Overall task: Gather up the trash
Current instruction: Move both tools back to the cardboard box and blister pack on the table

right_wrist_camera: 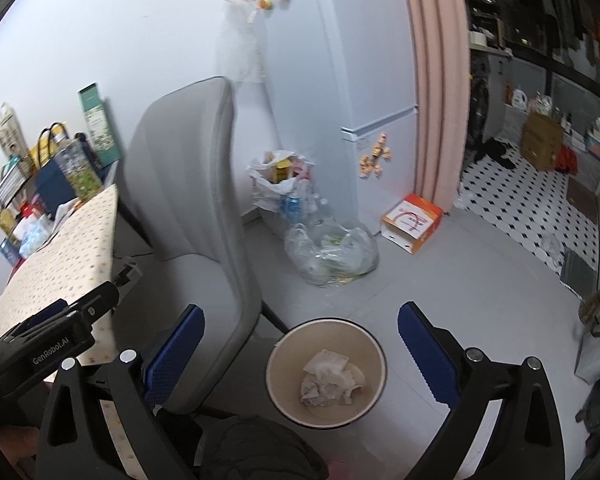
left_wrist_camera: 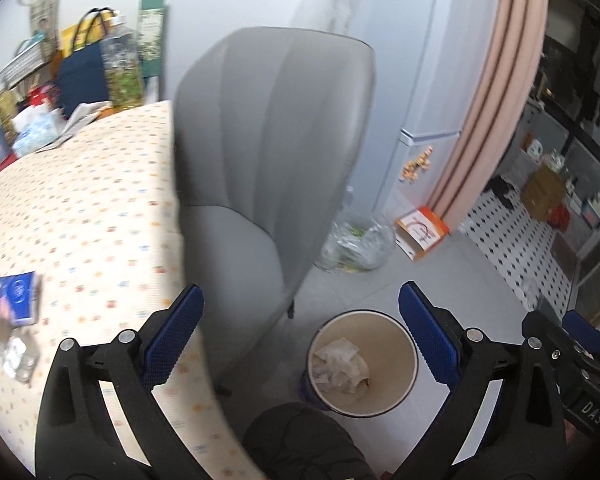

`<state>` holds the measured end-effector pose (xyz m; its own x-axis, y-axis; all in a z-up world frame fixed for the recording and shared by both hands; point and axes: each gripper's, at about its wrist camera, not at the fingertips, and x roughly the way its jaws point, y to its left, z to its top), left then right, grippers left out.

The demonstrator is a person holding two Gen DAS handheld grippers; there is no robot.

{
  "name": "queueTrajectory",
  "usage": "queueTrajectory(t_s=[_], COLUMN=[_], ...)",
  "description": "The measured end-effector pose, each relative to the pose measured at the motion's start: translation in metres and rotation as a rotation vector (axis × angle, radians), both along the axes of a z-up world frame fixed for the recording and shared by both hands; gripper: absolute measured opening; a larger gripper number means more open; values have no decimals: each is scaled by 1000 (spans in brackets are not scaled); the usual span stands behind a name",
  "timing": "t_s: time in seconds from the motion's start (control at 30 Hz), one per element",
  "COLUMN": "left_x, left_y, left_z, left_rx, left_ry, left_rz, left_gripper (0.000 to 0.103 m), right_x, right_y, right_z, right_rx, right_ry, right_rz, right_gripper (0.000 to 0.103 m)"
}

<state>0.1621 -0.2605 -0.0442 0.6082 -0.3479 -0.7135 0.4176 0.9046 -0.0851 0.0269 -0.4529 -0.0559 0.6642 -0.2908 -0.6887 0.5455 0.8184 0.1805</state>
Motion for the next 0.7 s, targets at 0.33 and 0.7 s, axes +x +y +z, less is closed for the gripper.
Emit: queueTrajectory(t_s=[0.33,0.7], left_x=[0,-2], left_y=[108,208], left_z=[21,26], left_rx=[-39,-74], left_ry=[-54,-67], left_rz=[180,356], left_gripper=[97,97], right_x=[34,57], right_y=[84,169], right_z=[27,40], right_rx=[-37,-75], right_ry=[-32,-38], right_rz=[171,317], right_gripper=[95,95])
